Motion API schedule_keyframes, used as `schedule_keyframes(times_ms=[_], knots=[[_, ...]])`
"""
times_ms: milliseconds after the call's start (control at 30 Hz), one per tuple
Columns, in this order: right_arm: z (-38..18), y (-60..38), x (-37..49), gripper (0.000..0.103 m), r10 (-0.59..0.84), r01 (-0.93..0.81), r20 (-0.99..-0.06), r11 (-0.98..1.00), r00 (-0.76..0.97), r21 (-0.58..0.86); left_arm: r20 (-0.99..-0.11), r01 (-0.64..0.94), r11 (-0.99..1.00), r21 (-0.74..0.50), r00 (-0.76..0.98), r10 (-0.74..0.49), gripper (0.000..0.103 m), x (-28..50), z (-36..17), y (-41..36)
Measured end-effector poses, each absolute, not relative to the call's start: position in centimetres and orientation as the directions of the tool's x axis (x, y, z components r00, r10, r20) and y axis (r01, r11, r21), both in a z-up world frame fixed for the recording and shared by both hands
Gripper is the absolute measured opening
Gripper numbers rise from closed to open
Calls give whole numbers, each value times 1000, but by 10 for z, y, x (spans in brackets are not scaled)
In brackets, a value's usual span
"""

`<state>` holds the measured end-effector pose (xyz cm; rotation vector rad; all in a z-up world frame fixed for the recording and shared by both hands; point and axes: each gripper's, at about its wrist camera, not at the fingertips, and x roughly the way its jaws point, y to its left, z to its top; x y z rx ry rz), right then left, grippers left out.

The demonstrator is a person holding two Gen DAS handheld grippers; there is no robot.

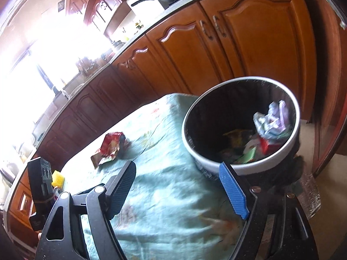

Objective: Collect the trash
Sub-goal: 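Move both open tools back over the last wrappers, then grasp the green juice pouch with the left tool while the right tool grasps the red chip bag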

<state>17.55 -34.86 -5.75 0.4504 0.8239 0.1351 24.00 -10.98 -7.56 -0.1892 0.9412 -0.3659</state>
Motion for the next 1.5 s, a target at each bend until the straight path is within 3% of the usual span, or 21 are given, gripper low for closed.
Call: schedule_keyframes(times_ms=[467, 833, 1233, 1367, 1433, 1467, 1500], knots=[[-77, -277, 194, 81, 389, -56, -700, 892, 599, 449, -764, 72, 941, -330, 565, -311, 62, 224, -72, -26], [-92, -236, 232, 81, 440, -107, -713, 881, 546, 461, -773, 38, 955, -295, 578, -262, 62, 237, -66, -2], [-106, -211, 301, 80, 553, -122, -643, 800, 529, 588, -775, 15, 953, -302, 578, -255, 64, 294, -69, 20], [-112, -203, 323, 64, 562, -118, -648, 794, 514, 596, -778, 29, 957, -288, 576, -251, 67, 320, -71, 25], [-117, -201, 332, 61, 567, -109, -652, 790, 504, 603, -785, 48, 958, -282, 563, -259, 68, 334, -74, 25], [-120, -200, 336, 56, 569, -107, -654, 789, 498, 605, -788, 53, 960, -276, 559, -258, 68, 340, -75, 25], [-122, -198, 340, 43, 569, -107, -658, 790, 493, 603, -792, 60, 961, -271, 553, -258, 69, 347, -77, 24]])
